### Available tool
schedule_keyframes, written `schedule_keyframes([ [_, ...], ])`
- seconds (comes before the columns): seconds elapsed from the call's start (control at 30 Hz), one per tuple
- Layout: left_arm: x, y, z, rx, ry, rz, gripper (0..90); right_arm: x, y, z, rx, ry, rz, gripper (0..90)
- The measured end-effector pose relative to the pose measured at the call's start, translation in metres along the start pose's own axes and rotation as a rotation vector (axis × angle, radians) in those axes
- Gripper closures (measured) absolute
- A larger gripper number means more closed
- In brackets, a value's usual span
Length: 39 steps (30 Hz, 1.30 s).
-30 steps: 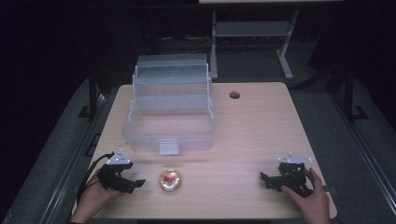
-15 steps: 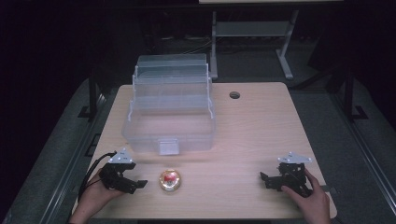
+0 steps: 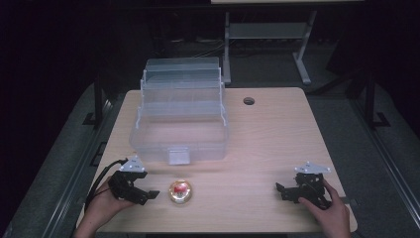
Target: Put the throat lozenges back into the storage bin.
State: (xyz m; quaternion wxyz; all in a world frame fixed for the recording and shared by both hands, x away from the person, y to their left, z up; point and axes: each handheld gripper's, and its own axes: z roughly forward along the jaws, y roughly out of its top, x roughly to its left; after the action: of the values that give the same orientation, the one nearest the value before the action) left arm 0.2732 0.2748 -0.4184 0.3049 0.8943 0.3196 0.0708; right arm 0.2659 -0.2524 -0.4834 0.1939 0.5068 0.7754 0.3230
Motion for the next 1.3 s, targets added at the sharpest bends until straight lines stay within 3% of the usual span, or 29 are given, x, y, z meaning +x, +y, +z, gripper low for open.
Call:
schedule_keyframes([
  [1.3,-0.025,0.047,0.026,0.057,-0.086,0.103,14.0,0.000,0.000,0.000,0.000,0.000,0.000,0.0],
])
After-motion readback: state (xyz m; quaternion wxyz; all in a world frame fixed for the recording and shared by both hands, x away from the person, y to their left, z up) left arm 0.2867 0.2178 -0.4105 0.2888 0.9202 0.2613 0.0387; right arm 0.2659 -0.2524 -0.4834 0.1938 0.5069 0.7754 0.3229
